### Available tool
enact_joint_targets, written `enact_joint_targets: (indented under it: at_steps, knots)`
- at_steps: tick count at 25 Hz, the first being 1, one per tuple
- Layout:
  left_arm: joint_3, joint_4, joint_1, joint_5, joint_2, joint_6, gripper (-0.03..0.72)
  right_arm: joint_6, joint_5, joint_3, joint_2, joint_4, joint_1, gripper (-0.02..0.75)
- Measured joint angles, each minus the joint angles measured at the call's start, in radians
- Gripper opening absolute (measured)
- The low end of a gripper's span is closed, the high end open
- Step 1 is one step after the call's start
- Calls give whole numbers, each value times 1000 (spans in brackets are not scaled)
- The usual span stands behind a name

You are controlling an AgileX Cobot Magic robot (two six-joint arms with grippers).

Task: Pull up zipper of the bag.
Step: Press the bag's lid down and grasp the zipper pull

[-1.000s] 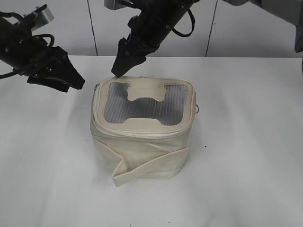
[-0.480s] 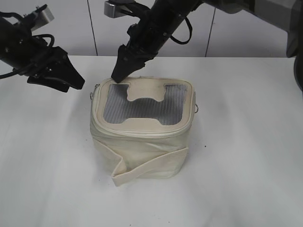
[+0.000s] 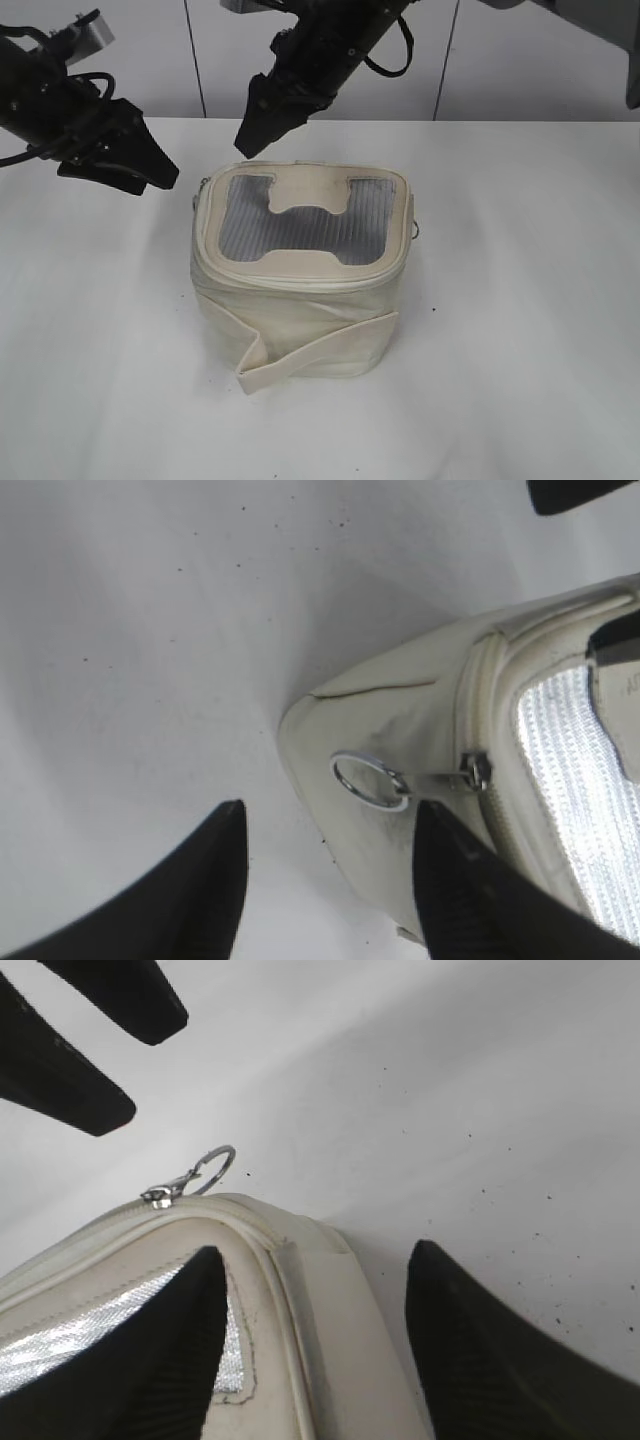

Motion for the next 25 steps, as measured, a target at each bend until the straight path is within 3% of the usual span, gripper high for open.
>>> enact_joint_targets:
  at_steps: [18,20,25]
  knots:
    - [0,0,0,0,0,0,411,-49,0,55,25,26,0,434]
    - [0,0,0,0,0,0,411,-49,1,55,29,37,0,377]
    - [0,0,0,0,0,0,411,-48,17,54,30,49,0,74]
